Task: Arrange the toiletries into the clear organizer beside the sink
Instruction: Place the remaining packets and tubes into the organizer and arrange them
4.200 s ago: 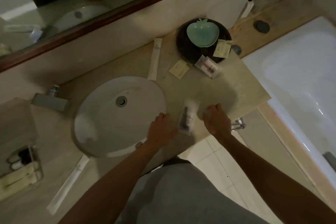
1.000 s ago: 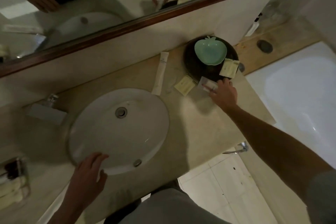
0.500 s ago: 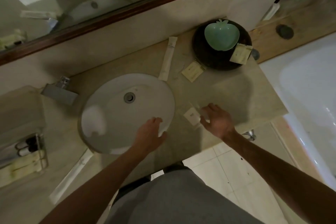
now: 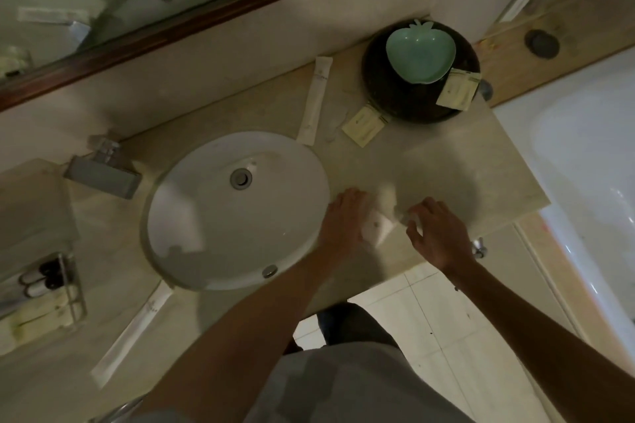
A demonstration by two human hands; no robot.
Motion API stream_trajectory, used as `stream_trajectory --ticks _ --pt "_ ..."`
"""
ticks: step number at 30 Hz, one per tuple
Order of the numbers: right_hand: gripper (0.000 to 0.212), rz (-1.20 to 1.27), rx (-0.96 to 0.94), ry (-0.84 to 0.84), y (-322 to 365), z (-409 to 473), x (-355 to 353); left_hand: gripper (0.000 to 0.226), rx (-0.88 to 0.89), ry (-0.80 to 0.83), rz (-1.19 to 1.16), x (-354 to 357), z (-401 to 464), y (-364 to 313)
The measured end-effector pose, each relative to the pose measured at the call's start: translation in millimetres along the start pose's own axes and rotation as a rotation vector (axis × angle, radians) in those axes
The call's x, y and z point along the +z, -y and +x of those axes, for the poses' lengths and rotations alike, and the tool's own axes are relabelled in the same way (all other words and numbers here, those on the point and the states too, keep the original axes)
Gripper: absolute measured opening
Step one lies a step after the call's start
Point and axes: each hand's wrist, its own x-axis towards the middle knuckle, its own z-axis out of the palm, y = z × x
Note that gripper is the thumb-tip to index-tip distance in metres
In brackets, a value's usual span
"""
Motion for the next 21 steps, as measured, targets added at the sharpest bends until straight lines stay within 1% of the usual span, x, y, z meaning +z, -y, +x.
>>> stream_trajectory --ticks 2,3,4,6,7,10,12,13,15,17,18,19,20,21 --pt "0.014 -0.013 -0.016 0.005 4 -6 4 0.076 -0.148 -0.098 -0.076 2 -6 -2" --pt "0.014 -0.017 -0.021 0.001 7 -7 5 0.083 -0.196 -0.100 -0.101 2 -4 -9" --pt "0.015 -0.020 -0.026 -0.001 11 -8 6 0.089 -0.210 -0.055 -0.094 2 -2 -18" --pt "0.016 -0.017 -0.030 0.008 18 -8 6 0.090 -0.183 0.028 -0.010 2 3 -33" --pt "0.017 -0.011 -0.024 0.012 21 -9 5 0.089 -0.169 0.042 0.020 3 5 -37" --pt "0.021 0.002 0.035 0.001 27 -10 2 0.090 -0.155 0.039 0.052 10 3 -45" --pt "0.019 -0.004 0.100 -0.018 30 -12 -2 0.080 -0.118 0.039 0.091 14 -1 -52" --pt "0.018 -0.010 0.116 -0.026 32 -14 -3 0.075 -0.087 0.066 0.123 17 -2 -54" --pt "0.018 -0.025 0.118 -0.025 38 -18 -5 0.065 -0.056 0.177 0.166 15 -7 -55" --pt "0.019 -0.036 0.105 -0.014 48 -20 -4 0.057 -0.057 0.316 0.139 9 -17 -40" --pt "0.019 -0.033 0.098 -0.011 56 -21 -3 0.057 -0.034 0.367 0.117 6 -23 -25" --pt "0.020 -0.022 0.089 -0.010 64 -21 0 0.059 -0.027 0.372 0.132 -2 -31 -7" --pt "0.021 -0.007 0.068 -0.009 76 -20 4 0.060 -0.045 0.292 0.145 -10 -43 16" --pt "0.021 0.004 0.033 -0.010 88 -20 8 0.058 -0.062 0.190 0.112 -19 -55 36"
